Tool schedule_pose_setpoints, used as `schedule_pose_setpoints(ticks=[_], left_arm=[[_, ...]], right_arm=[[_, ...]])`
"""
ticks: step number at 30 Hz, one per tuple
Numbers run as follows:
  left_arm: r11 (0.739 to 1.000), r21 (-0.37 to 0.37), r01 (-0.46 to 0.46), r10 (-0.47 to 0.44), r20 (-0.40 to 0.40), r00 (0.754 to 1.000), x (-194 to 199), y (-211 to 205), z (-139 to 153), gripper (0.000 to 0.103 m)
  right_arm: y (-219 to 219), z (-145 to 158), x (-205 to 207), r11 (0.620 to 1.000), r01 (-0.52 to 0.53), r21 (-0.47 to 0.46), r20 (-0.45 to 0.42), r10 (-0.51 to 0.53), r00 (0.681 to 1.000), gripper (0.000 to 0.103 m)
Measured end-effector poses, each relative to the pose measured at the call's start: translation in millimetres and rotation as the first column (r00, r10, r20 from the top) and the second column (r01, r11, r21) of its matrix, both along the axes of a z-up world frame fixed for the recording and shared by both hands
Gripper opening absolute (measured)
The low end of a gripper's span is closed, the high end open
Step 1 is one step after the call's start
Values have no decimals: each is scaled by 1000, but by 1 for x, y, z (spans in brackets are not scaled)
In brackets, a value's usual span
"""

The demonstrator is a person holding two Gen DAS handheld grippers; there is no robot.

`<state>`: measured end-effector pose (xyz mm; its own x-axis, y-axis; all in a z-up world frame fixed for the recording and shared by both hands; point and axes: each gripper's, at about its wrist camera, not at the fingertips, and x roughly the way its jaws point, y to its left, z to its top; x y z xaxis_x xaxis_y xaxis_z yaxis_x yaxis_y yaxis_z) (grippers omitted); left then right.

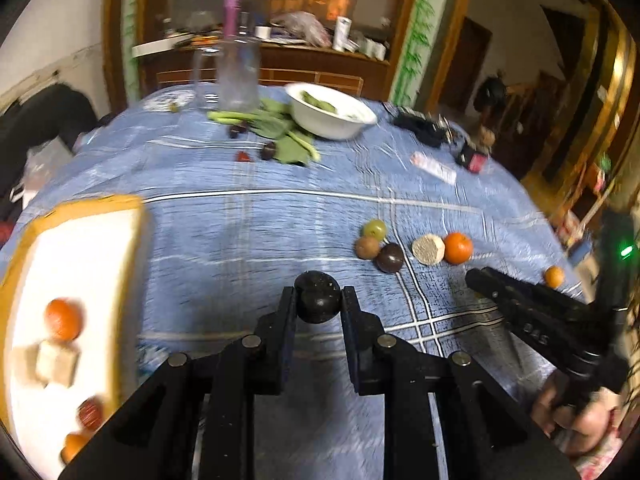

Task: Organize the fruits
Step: 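Grasp a dark plum with the left gripper while the right gripper grasps a green grape, then lower the plum into the tray and release while the right gripper drops the grape there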

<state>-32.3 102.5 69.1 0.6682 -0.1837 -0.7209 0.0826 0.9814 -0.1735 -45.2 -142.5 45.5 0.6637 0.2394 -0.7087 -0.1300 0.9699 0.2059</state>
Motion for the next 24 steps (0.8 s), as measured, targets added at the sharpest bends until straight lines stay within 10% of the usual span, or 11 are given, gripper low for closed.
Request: schedule_pose_setpoints(ticks=[5,13,24], left_arm=[[989,-22,-145,145,21,989,-37,72,26,21],[903,-18,-430,430,-5,903,-87,193,21,21],[877,-86,-472,464,-97,880,-107,236,-21,21]], right_arm=[[13,11,-9,999,-32,24,19,32,999,25],[110,50,-32,958,-262,115,39,259,965,25],[280,43,-47,847,-528,65,-33,531,847,26]])
